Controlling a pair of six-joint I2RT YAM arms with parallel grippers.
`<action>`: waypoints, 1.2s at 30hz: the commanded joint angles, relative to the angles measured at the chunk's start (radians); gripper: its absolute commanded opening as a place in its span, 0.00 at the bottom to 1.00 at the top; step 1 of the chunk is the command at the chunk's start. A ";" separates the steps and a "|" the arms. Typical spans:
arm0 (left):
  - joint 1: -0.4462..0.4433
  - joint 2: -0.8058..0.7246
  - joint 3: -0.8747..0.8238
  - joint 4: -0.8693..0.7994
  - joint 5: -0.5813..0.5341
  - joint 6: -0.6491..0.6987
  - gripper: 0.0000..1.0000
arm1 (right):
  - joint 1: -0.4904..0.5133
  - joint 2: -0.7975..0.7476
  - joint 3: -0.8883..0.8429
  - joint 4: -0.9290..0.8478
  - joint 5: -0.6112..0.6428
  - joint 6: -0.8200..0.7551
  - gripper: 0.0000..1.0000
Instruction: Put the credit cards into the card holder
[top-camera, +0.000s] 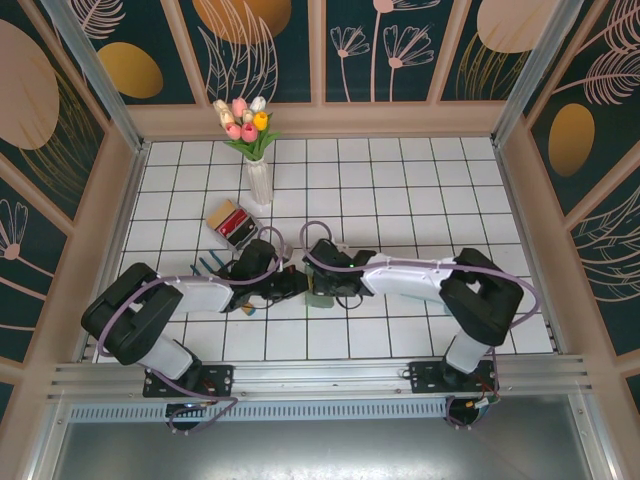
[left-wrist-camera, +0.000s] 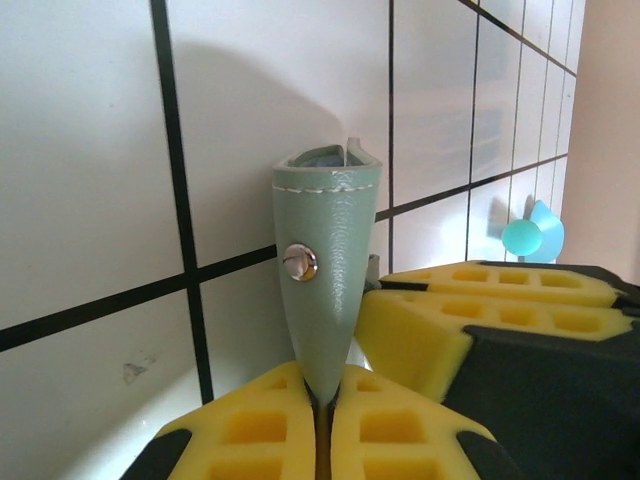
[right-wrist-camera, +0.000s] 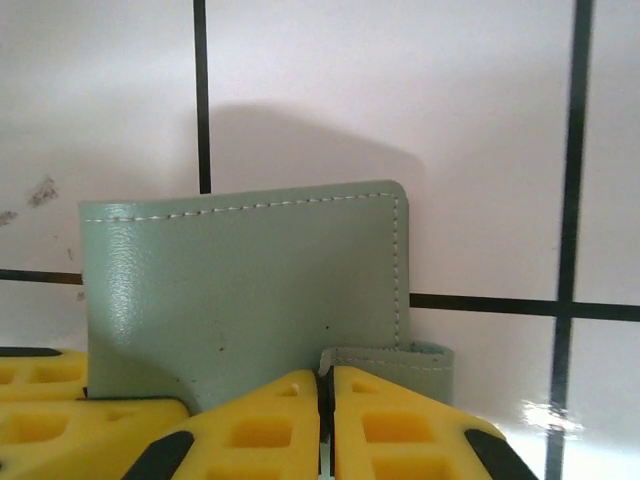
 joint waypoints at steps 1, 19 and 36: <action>0.002 -0.040 -0.029 -0.033 0.010 0.024 0.00 | -0.117 -0.086 -0.117 -0.218 0.170 -0.001 0.12; 0.002 -0.031 0.006 -0.044 0.011 0.032 0.01 | -0.119 -0.184 -0.078 0.060 -0.194 -0.092 0.64; 0.002 -0.063 0.022 -0.149 -0.066 0.068 0.17 | -0.112 -0.143 -0.095 -0.074 -0.058 -0.088 0.05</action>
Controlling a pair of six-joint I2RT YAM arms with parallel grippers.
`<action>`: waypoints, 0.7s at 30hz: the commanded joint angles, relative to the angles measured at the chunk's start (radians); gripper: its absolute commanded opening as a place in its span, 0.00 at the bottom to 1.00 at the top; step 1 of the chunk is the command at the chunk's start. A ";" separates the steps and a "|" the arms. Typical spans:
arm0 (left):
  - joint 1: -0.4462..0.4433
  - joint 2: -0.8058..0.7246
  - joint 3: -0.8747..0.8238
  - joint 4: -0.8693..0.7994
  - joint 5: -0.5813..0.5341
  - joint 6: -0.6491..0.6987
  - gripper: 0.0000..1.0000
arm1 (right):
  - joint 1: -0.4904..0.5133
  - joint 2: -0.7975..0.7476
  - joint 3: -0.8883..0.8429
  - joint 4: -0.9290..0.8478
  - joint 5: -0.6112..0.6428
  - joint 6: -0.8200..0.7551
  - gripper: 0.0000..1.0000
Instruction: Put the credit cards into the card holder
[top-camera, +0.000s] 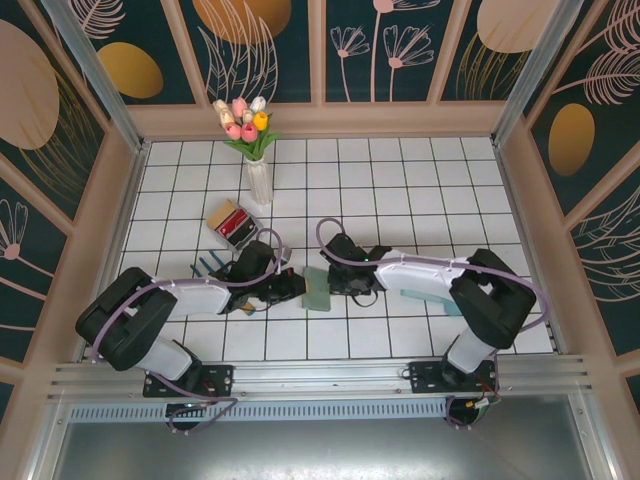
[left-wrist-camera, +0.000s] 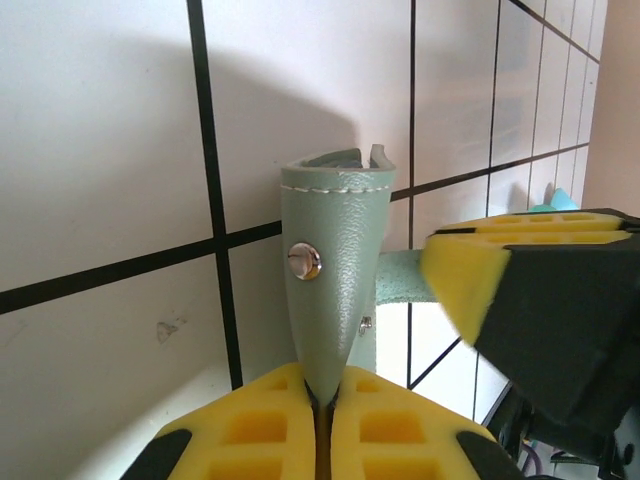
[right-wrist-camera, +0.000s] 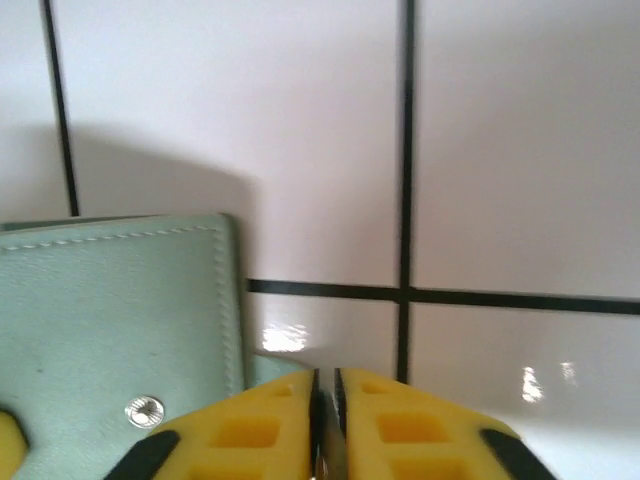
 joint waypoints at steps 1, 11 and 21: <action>0.005 -0.028 0.035 -0.087 -0.061 0.041 0.22 | -0.026 -0.102 -0.044 -0.003 0.012 -0.013 0.03; 0.006 -0.178 0.097 -0.268 -0.179 0.086 0.67 | -0.038 -0.239 -0.078 0.187 -0.215 -0.032 0.03; 0.006 -0.119 0.141 -0.276 -0.097 0.108 0.67 | -0.039 -0.248 -0.072 0.260 -0.283 -0.020 0.04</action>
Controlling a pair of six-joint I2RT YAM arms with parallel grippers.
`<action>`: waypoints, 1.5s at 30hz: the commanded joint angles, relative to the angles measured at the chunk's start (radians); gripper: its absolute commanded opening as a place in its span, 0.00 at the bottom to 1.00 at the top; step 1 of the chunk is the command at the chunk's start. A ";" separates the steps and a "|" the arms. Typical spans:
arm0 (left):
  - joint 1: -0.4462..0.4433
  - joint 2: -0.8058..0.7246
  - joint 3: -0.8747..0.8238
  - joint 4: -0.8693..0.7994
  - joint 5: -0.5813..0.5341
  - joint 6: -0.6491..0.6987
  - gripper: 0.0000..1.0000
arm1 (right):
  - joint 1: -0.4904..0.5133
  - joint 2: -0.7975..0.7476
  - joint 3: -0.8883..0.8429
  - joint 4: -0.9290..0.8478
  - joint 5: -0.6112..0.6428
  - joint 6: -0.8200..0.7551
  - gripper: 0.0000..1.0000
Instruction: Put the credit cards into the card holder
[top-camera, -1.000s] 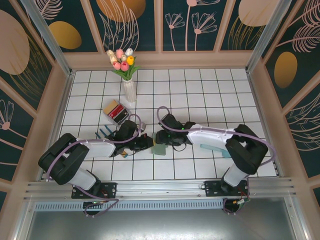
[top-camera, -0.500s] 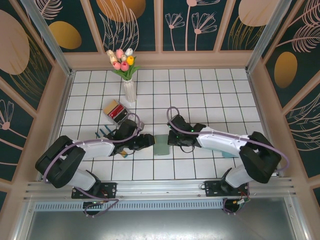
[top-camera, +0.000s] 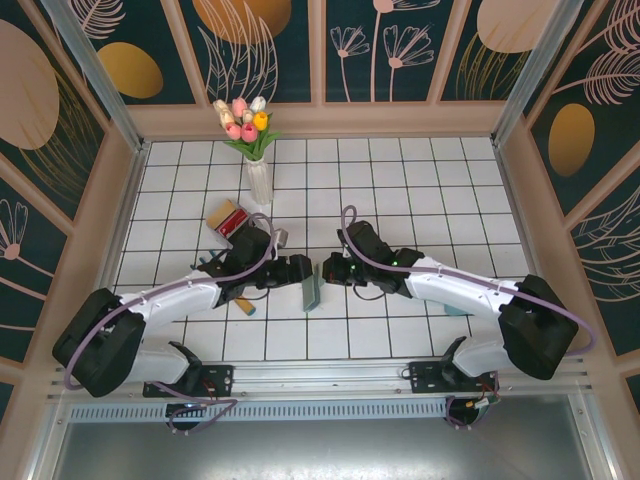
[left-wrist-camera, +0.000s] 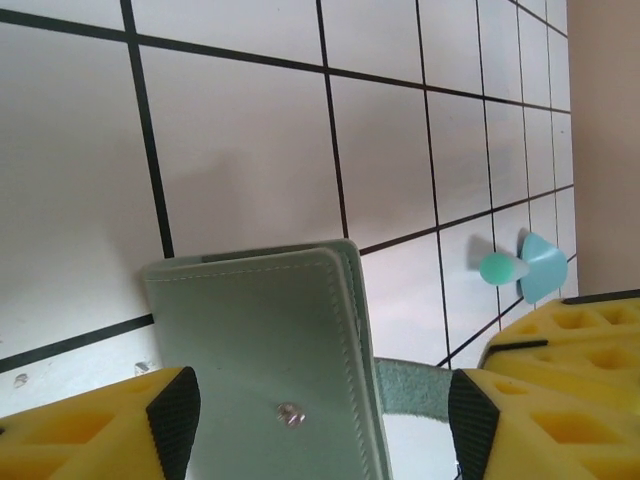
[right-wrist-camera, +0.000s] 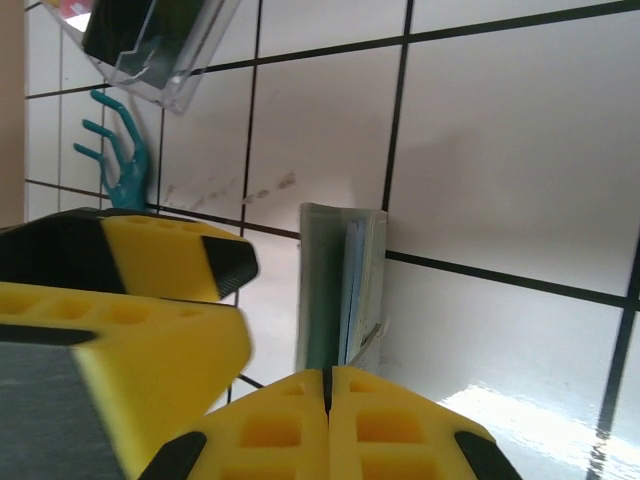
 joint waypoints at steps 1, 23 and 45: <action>0.003 0.038 0.020 -0.049 0.012 0.029 0.66 | -0.004 -0.019 -0.003 0.045 -0.038 -0.007 0.04; 0.028 -0.214 0.078 -0.209 -0.176 0.115 0.78 | -0.026 -0.009 0.033 -0.167 0.313 -0.006 0.58; 0.760 0.053 0.172 -0.107 -0.077 0.043 0.99 | -0.099 0.389 0.316 0.204 -0.036 -0.128 0.77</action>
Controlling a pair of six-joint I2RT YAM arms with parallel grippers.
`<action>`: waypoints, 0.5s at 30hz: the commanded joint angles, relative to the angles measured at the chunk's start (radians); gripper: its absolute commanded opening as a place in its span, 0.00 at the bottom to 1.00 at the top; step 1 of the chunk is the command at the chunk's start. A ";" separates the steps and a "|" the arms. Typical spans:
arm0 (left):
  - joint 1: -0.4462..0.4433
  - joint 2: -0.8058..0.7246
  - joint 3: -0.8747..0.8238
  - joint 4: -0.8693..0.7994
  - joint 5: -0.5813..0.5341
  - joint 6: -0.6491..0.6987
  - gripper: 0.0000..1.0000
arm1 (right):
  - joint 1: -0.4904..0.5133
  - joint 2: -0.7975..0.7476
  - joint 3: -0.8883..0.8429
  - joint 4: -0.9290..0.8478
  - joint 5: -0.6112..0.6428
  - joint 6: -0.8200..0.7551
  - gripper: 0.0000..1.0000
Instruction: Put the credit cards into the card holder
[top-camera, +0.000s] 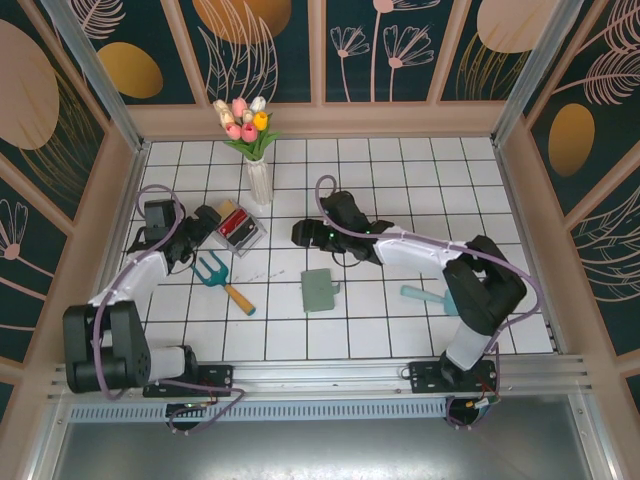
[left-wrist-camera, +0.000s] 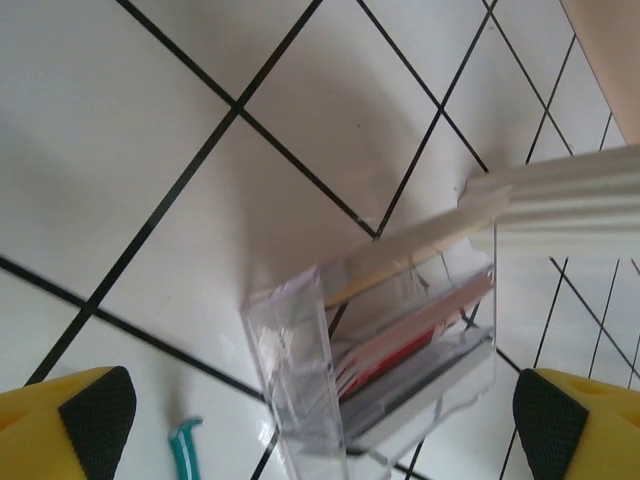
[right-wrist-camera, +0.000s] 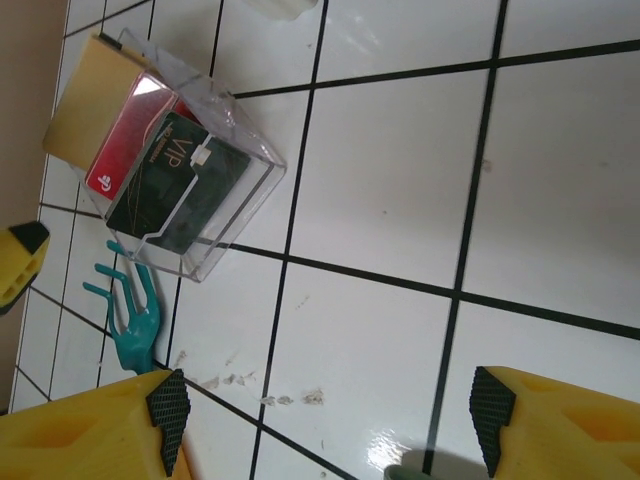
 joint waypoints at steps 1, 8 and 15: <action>0.014 0.064 0.046 0.120 0.085 -0.041 0.99 | -0.005 0.037 0.048 0.042 -0.043 -0.023 0.77; 0.013 0.227 0.096 0.266 0.239 -0.038 0.99 | -0.037 0.074 0.011 0.144 -0.101 0.001 0.77; 0.012 0.342 0.140 0.326 0.386 -0.006 0.98 | -0.061 0.107 0.011 0.175 -0.115 -0.002 0.77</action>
